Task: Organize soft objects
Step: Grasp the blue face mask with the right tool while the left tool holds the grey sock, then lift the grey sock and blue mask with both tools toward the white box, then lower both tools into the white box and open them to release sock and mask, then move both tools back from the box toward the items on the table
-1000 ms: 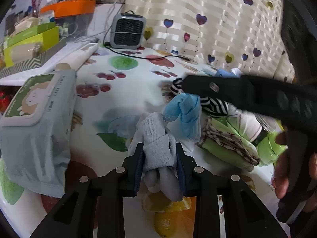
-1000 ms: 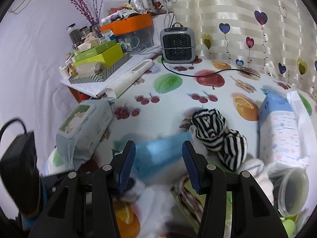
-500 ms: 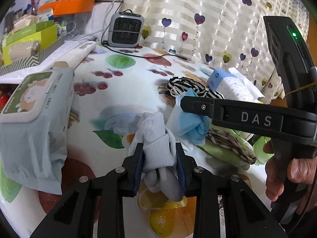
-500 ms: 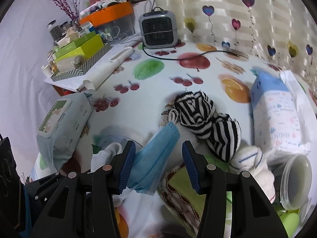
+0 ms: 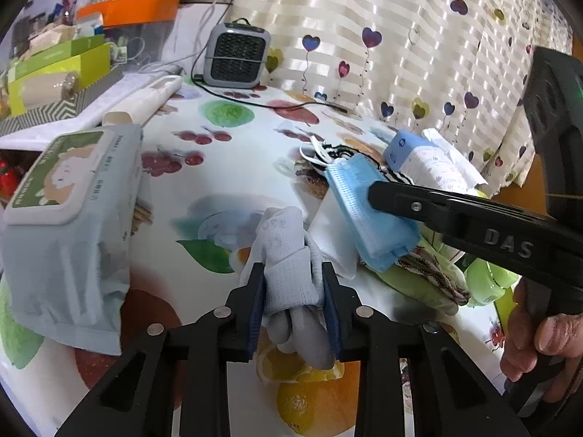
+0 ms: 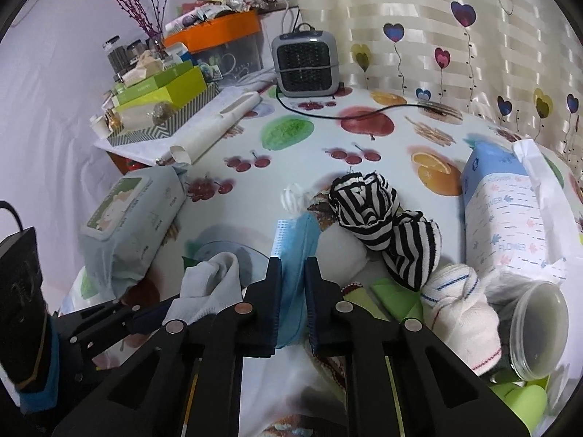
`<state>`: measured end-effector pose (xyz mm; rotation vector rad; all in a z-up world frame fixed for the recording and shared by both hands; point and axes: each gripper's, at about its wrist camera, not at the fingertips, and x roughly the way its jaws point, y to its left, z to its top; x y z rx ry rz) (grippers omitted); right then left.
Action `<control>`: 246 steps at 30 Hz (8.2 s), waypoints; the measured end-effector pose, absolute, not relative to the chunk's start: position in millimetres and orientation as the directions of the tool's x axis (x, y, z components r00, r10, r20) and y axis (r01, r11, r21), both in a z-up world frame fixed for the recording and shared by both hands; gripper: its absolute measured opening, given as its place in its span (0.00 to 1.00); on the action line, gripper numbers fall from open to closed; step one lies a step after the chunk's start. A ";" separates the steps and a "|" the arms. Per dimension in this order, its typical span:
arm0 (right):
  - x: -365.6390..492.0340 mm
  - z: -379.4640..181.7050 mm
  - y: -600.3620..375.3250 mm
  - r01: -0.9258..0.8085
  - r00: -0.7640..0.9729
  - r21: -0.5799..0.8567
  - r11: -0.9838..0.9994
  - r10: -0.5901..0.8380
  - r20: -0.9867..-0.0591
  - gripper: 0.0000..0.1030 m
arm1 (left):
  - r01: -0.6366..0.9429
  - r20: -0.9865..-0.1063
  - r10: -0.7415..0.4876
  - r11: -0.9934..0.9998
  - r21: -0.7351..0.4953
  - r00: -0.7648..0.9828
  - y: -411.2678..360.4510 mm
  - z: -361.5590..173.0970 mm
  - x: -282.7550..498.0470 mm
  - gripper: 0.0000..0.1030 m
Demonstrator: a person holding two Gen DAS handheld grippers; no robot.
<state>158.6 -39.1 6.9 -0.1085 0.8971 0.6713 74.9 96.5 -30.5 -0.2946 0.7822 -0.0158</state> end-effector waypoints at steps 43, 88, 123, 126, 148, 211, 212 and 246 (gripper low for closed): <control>107.7 -18.0 -44.8 -0.636 0.375 0.127 0.761 0.448 -0.811 0.25 | -0.114 -0.663 -0.096 0.957 -0.266 0.742 103.7 -5.7 23.5 0.25; 49.0 89.5 -190.3 -0.506 0.650 0.175 0.844 0.507 -0.566 0.16 | 0.141 -0.569 -0.214 0.975 -0.171 0.794 -16.6 71.5 28.3 0.25; 70.7 67.1 -339.8 -0.186 0.762 0.294 0.938 0.327 -0.559 0.16 | 0.345 -0.589 -0.387 0.919 -0.190 0.709 -112.6 72.0 65.3 0.25; 73.3 59.2 -348.7 -0.166 0.755 0.301 0.939 0.318 -0.574 0.16 | 0.361 -0.598 -0.399 0.913 -0.189 0.696 -121.6 68.9 68.0 0.25; 98.5 5.6 -364.2 -0.117 0.657 0.329 0.937 0.321 -0.682 0.17 | 0.455 -0.673 -0.460 0.868 -0.202 0.579 -180.0 33.1 86.3 0.25; 46.2 61.9 -305.1 -0.238 0.744 0.179 0.955 0.298 -0.599 0.49 | 0.374 -0.591 -0.434 0.899 -0.230 0.680 -120.6 52.8 48.2 0.31; 45.6 62.5 -302.9 -0.243 0.743 0.176 0.954 0.300 -0.598 0.49 | 0.368 -0.590 -0.430 0.901 -0.230 0.684 -118.0 53.1 47.2 0.31; 34.6 69.5 -239.3 -0.380 0.694 0.129 0.916 0.374 -0.615 0.50 | 0.215 -0.609 -0.316 0.948 -0.236 0.728 -56.0 37.7 38.8 0.31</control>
